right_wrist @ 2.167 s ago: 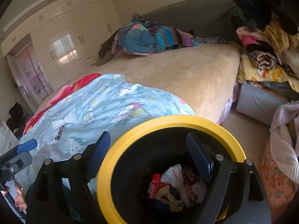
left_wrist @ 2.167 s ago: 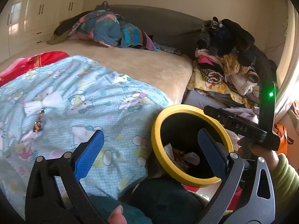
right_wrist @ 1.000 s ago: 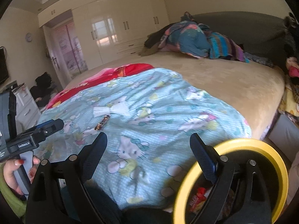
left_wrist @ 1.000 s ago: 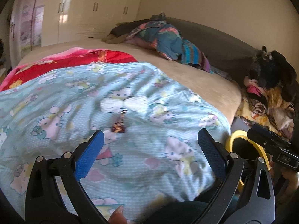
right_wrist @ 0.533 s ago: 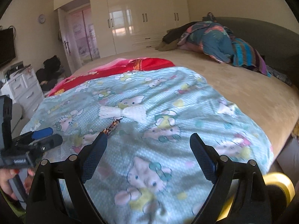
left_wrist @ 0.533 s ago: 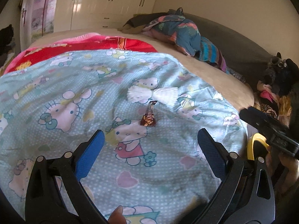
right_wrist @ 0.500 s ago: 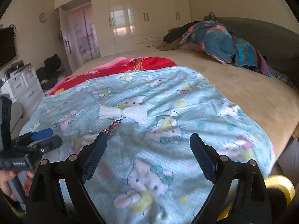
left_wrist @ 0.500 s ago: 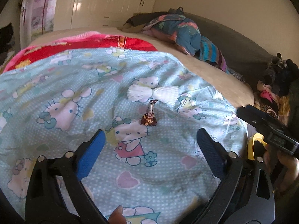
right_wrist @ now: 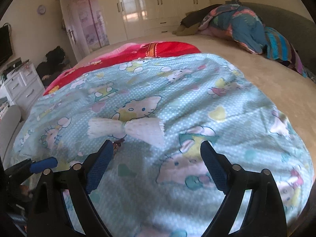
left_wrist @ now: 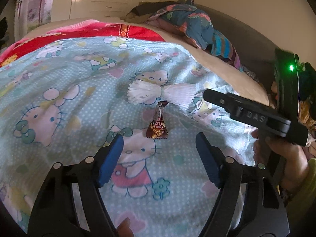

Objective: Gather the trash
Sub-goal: 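Move both open tools back toward the brown candy bar and white mesh bag, then grasp the brown candy bar with the left tool while the right tool grasps the white mesh bag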

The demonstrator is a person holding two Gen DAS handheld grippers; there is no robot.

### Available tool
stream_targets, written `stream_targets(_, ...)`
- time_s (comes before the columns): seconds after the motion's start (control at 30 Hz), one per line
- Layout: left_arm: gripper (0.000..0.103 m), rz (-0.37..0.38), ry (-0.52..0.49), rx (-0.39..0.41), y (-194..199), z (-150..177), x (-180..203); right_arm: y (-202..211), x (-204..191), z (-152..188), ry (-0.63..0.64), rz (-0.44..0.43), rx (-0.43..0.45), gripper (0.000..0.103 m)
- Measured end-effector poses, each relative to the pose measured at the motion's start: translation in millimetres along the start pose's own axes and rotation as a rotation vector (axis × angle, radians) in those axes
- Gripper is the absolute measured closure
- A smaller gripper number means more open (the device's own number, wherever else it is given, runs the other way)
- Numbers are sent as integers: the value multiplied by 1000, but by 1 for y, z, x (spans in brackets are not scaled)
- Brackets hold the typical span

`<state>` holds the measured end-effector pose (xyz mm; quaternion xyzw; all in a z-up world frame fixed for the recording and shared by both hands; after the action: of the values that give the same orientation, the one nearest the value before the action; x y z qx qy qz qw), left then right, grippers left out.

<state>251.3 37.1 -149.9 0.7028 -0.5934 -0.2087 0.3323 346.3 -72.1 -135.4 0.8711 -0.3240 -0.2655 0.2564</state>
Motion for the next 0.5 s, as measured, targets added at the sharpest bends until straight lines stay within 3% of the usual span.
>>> stream_targets(0.5,45,-7,13,-87,-53,2,8,-52,10,-5,-1,21,-79,44)
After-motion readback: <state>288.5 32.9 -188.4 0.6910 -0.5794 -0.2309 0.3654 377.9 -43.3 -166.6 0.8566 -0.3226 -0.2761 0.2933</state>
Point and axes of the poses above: each gripper's, at about its wrist camera, not at the fingertips, and y roughly against the way its jaws point, x to its right, z to its underside, the point moved 8 cm from there along -y, roughly the way its jaws point, and after that the axes turned 14 degrees about -z, right-handed, at the moved point
